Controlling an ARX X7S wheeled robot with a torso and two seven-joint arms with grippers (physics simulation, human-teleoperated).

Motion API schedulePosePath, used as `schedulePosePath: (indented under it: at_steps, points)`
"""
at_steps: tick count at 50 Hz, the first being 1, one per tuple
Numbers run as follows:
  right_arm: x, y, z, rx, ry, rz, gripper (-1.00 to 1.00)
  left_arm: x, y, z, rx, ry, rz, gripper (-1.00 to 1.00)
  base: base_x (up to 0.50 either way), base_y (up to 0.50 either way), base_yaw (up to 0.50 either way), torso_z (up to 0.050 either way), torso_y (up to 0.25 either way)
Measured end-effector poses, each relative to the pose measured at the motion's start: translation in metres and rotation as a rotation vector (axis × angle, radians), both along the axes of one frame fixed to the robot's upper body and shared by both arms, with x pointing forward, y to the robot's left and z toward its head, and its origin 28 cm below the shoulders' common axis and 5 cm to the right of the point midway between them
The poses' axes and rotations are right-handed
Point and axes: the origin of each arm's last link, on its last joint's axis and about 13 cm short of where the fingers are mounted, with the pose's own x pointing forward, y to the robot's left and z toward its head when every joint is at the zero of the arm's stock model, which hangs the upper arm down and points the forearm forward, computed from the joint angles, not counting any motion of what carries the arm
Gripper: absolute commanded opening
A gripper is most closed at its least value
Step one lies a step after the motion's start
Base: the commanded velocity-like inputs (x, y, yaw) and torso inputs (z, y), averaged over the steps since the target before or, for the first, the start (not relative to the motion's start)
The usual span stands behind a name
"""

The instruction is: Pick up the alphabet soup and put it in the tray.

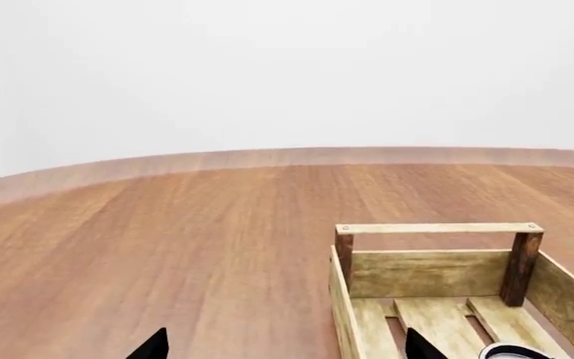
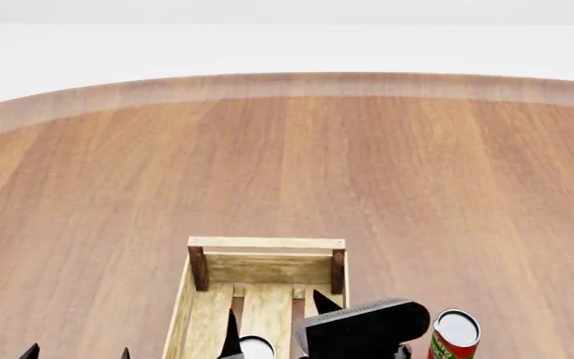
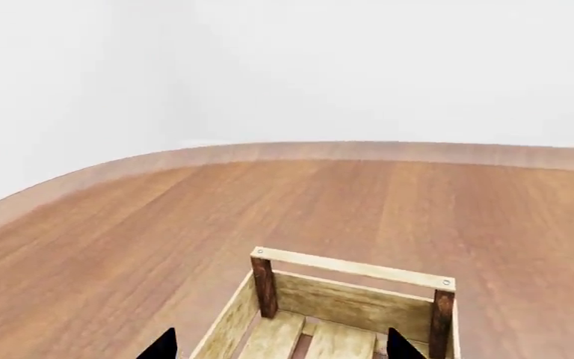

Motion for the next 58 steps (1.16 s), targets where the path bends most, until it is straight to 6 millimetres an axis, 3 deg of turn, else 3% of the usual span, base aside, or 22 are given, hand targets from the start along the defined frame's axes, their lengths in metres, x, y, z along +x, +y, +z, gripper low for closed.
schedulePosePath:
  at_steps: [28, 58]
  points:
    - [-0.041, -0.006, 0.038, 0.029, -0.239, -0.076, 1.0, -0.016, -0.001, 0.042, -0.056, -0.101, -0.014, 1.0, 0.0, 0.0, 0.0, 0.0, 0.0]
    - [-0.072, -0.012, 0.094, 0.047, -0.464, -0.111, 1.0, -0.038, -0.002, 0.096, -0.131, -0.227, -0.045, 1.0, 0.0, 0.0, 0.0, 0.0, 0.0]
